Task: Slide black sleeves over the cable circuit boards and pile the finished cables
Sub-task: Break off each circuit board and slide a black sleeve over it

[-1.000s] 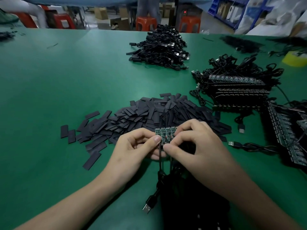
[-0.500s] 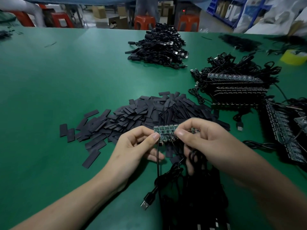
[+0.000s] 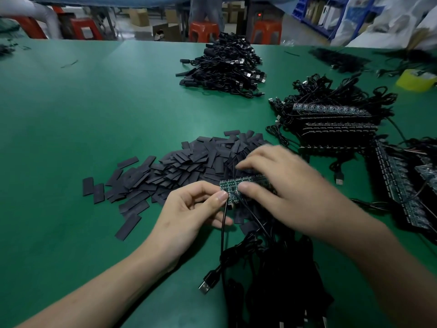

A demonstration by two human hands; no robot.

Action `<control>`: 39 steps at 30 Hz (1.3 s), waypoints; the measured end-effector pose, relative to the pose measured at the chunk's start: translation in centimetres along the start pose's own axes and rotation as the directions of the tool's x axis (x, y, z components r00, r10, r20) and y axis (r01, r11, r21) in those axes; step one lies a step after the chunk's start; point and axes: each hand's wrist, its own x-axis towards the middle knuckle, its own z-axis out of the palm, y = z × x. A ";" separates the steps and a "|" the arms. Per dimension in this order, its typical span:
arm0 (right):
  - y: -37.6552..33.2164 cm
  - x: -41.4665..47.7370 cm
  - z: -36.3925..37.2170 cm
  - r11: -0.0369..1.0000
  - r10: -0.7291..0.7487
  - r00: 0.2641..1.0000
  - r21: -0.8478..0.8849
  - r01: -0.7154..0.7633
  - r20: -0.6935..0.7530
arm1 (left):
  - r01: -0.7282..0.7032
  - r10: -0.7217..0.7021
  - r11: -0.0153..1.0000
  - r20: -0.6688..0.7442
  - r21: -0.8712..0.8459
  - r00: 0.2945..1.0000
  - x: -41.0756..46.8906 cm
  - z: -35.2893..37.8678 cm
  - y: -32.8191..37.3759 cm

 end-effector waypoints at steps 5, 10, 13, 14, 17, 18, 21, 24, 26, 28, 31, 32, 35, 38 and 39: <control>1.1 1.1 2.2 0.957 0.033 0.999 0.289 -0.023 -0.031 | -0.064 0.064 0.995 -0.005 0.081 0.998 -0.1 -0.1 0.0; 1.4 1.0 2.8 0.934 0.058 0.996 0.355 -0.031 -0.067 | -0.076 0.080 0.986 -0.023 0.148 0.997 0.1 0.2 0.0; 1.8 0.9 3.0 0.907 0.080 0.997 0.416 -0.068 -0.010 | -0.051 0.055 0.987 -0.019 0.154 0.998 0.3 0.1 -0.2; 2.0 0.8 3.0 0.896 0.088 0.996 0.437 -0.082 0.007 | -0.047 0.049 0.986 -0.006 0.158 0.999 0.3 0.1 -0.2; 2.3 0.6 3.3 0.870 0.104 0.994 0.483 -0.103 0.025 | -0.028 0.023 0.988 0.038 0.151 0.999 0.4 -0.1 0.0; 2.4 0.5 3.4 0.861 0.106 0.994 0.498 -0.104 0.025 | -0.021 0.014 0.989 0.049 0.146 0.999 0.4 -0.1 0.0; 2.5 0.4 3.8 0.833 0.093 0.995 0.546 -0.089 0.020 | 0.009 -0.015 0.996 0.067 0.094 0.998 0.6 -0.3 0.1; 2.7 0.5 4.1 0.803 0.093 0.995 0.589 -0.087 0.020 | 0.029 -0.036 0.997 0.086 0.076 0.996 0.6 -0.4 0.3; 3.0 0.5 4.1 0.783 0.072 0.997 0.617 -0.077 0.033 | 0.045 -0.053 0.997 0.112 0.069 0.992 0.6 -0.4 0.5; 3.2 0.5 4.0 0.751 0.033 0.998 0.658 -0.057 0.048 | 0.057 -0.066 0.996 0.152 0.064 0.986 0.7 -0.4 0.8; 3.4 0.4 4.0 0.721 -0.003 0.999 0.693 -0.034 0.052 | 0.067 -0.082 0.994 0.194 0.082 0.978 0.7 -0.4 1.0; 3.4 0.5 4.0 0.710 -0.010 0.999 0.703 -0.029 0.051 | 0.069 -0.085 0.994 0.198 0.083 0.976 0.6 -0.5 1.0; 3.4 0.6 3.8 0.683 -0.037 0.998 0.730 -0.010 0.048 | 0.070 -0.084 0.995 0.213 0.070 0.974 0.6 -0.5 0.9; 3.1 0.3 3.3 0.590 -0.094 0.993 0.807 -0.007 0.077 | 0.067 -0.068 0.998 0.286 0.012 0.956 0.6 -0.5 0.9; 3.0 0.2 3.0 0.567 -0.119 0.989 0.824 -0.005 0.088 | 0.063 -0.057 0.998 0.314 -0.010 0.948 0.5 -0.5 0.9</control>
